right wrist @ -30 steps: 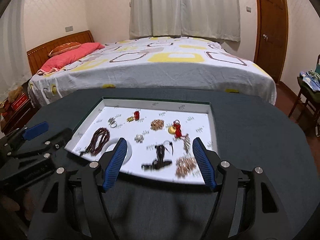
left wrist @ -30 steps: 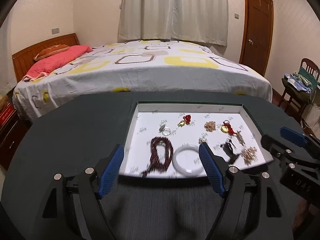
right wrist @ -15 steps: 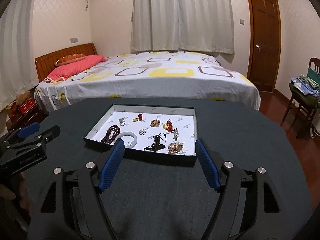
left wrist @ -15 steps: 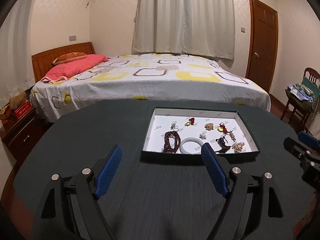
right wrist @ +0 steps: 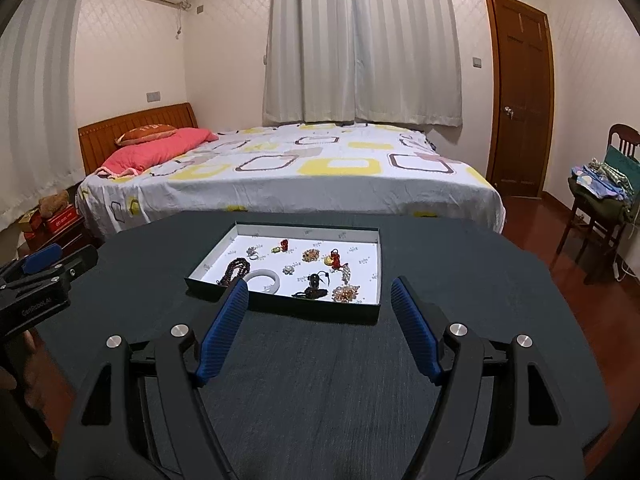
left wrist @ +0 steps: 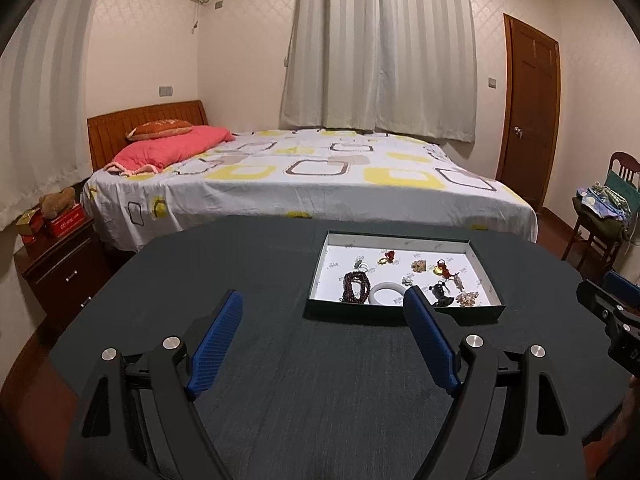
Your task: Organize jewelry
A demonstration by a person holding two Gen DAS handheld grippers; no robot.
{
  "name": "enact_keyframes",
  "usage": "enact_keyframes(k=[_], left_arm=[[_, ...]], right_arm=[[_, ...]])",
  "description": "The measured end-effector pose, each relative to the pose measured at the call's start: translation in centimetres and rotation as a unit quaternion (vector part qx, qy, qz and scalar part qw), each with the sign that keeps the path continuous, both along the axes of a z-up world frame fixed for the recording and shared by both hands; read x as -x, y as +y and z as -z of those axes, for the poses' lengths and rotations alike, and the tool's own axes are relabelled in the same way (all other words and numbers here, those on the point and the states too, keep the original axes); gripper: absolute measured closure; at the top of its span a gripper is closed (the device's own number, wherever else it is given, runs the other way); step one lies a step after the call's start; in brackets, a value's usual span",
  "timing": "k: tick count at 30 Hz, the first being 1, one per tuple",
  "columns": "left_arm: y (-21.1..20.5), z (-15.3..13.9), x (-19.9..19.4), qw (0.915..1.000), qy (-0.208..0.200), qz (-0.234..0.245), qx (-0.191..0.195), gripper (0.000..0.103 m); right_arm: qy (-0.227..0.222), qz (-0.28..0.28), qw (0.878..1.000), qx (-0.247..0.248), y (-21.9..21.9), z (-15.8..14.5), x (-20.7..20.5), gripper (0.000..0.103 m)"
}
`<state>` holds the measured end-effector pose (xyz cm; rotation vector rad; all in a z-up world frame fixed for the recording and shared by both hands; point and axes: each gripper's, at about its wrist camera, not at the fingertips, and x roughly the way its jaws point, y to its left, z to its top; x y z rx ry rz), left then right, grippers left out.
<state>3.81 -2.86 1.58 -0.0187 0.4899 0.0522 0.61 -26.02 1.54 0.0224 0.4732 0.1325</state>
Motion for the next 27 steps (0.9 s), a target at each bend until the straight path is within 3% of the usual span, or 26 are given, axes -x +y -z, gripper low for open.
enact_keyframes(k=[27], left_arm=[[-0.6, -1.5, 1.6, 0.9997, -0.024, 0.002, -0.004, 0.023]], right_arm=[[-0.023, 0.005, 1.000, -0.005, -0.5, -1.0, 2.2, 0.031]])
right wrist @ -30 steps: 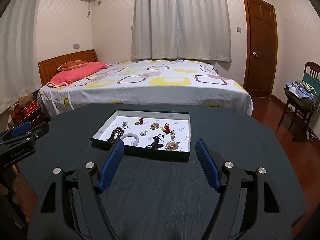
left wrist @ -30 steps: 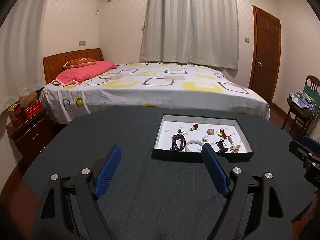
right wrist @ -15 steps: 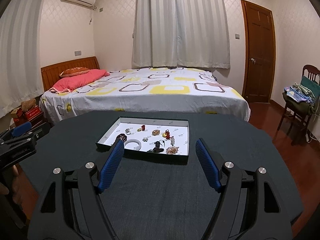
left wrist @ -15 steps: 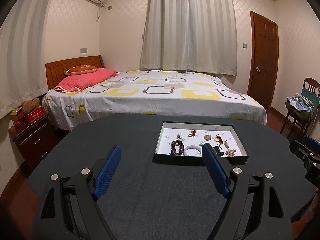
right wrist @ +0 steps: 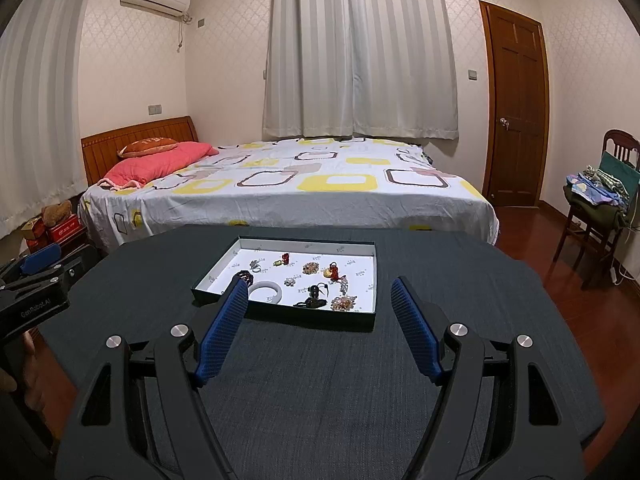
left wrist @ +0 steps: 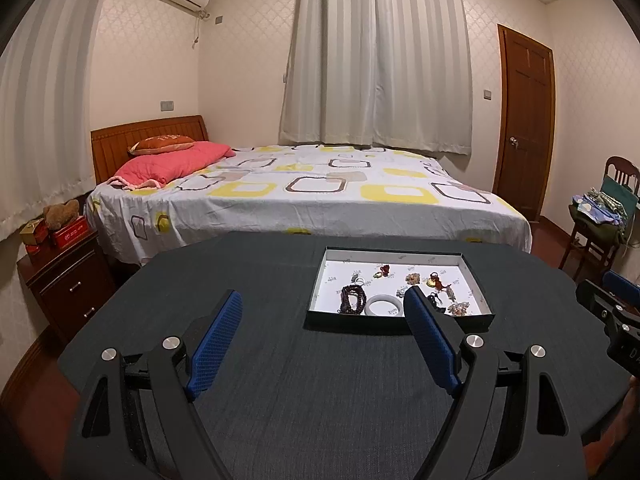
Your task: Organize jewelry
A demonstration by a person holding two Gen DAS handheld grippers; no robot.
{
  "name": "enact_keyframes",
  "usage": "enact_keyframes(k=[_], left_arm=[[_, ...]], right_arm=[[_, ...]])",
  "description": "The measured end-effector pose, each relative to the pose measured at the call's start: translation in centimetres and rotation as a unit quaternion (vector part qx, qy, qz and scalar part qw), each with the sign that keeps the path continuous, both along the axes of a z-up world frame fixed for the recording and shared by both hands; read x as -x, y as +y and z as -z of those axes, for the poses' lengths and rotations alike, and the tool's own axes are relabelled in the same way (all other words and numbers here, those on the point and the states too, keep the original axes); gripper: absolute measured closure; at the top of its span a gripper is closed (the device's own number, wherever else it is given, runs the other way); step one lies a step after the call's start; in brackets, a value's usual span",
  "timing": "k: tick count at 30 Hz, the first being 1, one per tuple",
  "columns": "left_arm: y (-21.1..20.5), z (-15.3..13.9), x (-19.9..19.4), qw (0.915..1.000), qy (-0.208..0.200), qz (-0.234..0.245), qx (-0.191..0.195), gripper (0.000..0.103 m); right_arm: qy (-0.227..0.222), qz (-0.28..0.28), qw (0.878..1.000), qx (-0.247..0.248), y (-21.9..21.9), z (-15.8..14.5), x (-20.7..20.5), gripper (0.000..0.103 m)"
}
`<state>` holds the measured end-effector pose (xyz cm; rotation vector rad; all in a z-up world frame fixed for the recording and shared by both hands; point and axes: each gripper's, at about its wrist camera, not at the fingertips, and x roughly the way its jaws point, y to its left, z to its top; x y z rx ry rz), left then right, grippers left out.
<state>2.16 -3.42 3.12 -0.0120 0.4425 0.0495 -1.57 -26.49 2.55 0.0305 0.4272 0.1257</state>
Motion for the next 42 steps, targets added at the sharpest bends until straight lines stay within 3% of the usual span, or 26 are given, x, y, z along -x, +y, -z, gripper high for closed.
enact_keyframes(k=[42], left_arm=[[0.61, -0.02, 0.13, 0.9999, 0.000, -0.003, 0.011, 0.023]], right_arm=[[0.002, -0.002, 1.000, 0.000, 0.58, 0.05, -0.17, 0.031]])
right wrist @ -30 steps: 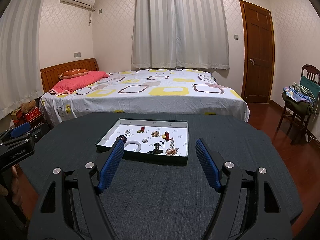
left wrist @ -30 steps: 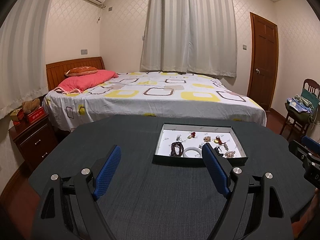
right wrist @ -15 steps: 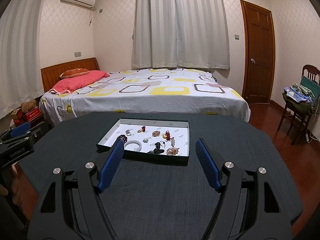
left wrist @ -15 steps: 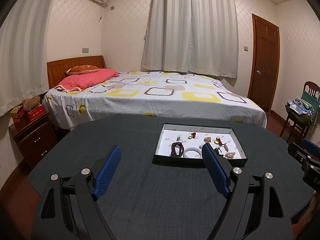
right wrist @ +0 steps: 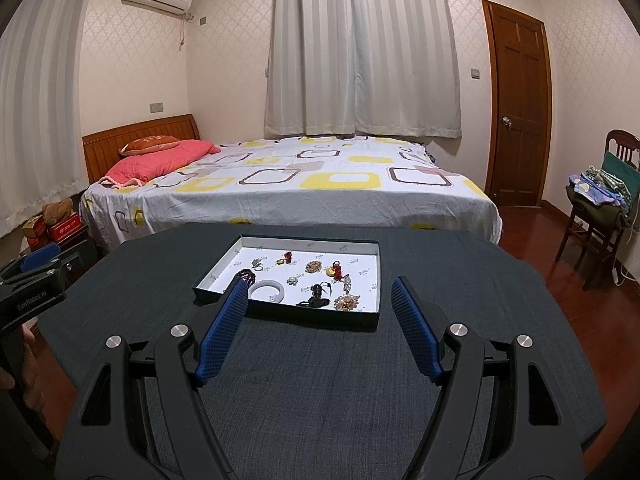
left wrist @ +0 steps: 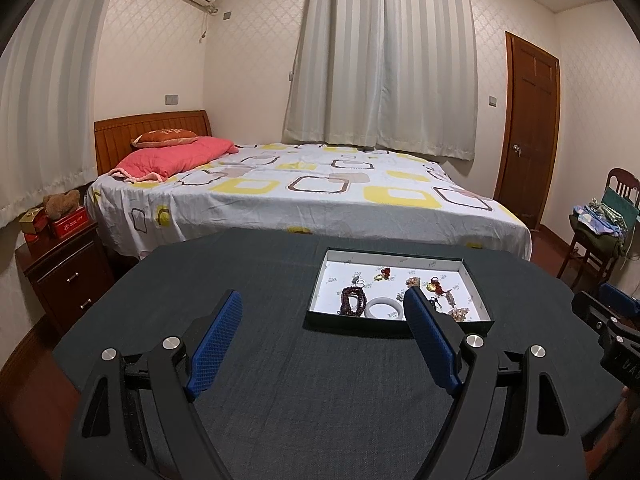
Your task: Organize jewelry
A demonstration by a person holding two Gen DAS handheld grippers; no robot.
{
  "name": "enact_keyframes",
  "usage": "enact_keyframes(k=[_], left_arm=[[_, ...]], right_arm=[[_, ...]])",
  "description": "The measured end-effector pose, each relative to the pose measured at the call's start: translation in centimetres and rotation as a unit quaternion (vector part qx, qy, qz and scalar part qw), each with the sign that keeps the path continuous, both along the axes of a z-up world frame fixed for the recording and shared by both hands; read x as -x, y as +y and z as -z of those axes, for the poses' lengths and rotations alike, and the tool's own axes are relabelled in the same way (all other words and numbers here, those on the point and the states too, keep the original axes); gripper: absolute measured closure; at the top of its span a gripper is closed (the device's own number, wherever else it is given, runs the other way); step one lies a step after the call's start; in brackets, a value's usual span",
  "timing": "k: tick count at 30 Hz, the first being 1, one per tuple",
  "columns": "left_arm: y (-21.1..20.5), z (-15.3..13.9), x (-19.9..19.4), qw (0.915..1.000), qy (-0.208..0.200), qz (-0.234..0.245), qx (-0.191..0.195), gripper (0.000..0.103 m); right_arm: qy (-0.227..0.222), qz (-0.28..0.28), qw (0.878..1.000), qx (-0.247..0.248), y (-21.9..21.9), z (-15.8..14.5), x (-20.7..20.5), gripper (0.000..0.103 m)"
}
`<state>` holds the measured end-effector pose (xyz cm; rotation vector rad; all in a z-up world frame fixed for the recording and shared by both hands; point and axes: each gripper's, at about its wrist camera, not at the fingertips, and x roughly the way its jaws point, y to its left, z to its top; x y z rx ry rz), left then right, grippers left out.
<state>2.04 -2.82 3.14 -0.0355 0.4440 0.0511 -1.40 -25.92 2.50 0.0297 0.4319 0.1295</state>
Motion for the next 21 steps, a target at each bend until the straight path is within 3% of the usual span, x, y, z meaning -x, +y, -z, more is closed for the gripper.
enact_keyframes(k=[21], left_arm=[[-0.84, -0.06, -0.24, 0.9997, -0.011, -0.018, -0.014, 0.018]], right_arm=[[0.004, -0.004, 1.000, 0.002, 0.72, 0.21, -0.18, 0.031]])
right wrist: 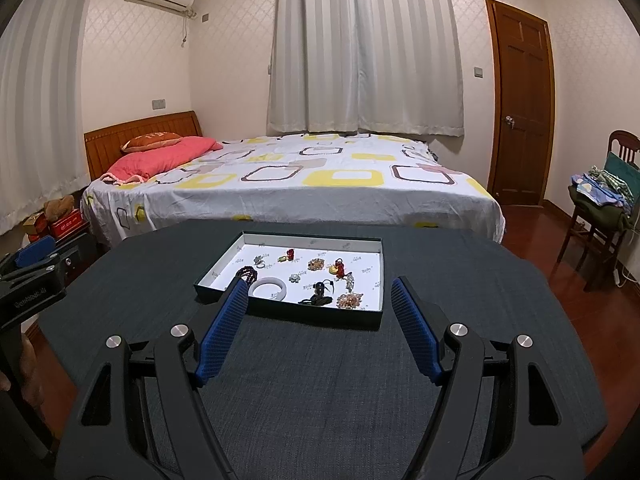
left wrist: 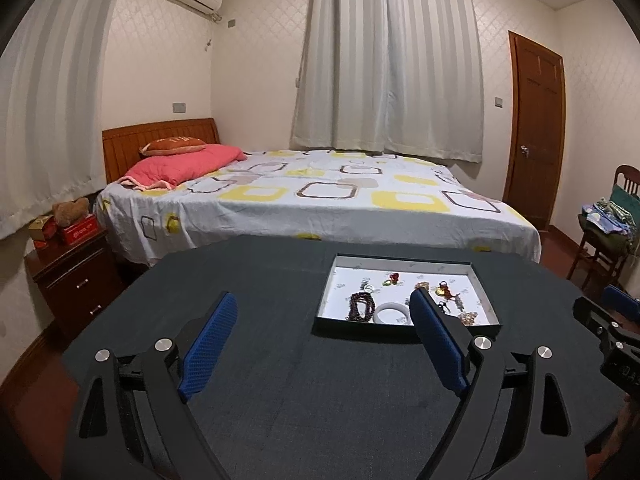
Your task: Organize jewelry
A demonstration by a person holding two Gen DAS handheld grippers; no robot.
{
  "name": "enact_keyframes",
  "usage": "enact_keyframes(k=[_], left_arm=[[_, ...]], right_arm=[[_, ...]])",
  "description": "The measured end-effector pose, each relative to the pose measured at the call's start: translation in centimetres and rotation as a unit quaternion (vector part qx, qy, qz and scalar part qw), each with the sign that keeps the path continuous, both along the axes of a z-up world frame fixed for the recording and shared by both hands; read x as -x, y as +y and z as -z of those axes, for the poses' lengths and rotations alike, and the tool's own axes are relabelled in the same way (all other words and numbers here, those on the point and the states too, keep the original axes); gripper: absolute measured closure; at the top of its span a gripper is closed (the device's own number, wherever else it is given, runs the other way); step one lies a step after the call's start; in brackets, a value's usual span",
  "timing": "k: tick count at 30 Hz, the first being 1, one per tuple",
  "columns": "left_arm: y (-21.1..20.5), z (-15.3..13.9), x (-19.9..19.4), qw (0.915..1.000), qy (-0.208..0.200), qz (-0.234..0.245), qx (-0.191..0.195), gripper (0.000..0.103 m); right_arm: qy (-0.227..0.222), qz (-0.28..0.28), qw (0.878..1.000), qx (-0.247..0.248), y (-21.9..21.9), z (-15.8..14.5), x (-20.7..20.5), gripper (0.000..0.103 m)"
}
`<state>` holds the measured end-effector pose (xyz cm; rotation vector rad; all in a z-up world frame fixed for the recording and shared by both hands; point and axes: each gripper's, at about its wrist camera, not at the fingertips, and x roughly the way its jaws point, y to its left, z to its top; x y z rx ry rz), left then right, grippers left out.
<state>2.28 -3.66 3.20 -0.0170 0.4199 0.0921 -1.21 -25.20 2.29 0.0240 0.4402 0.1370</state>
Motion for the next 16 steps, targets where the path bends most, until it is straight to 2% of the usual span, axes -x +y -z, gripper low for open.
enact_keyframes(k=[10, 16], left_arm=[[0.4, 0.4, -0.4, 1.0000, 0.007, -0.001, 0.004, 0.017], [1.8, 2.3, -2.7, 0.9987, 0.049, -0.012, 0.010, 0.017]], right_arm=[[0.002, 0.000, 1.000, -0.001, 0.0, 0.1, 0.0, 0.031], [0.013, 0.006, 1.000, -0.006, -0.4, 1.3, -1.0, 0.028]])
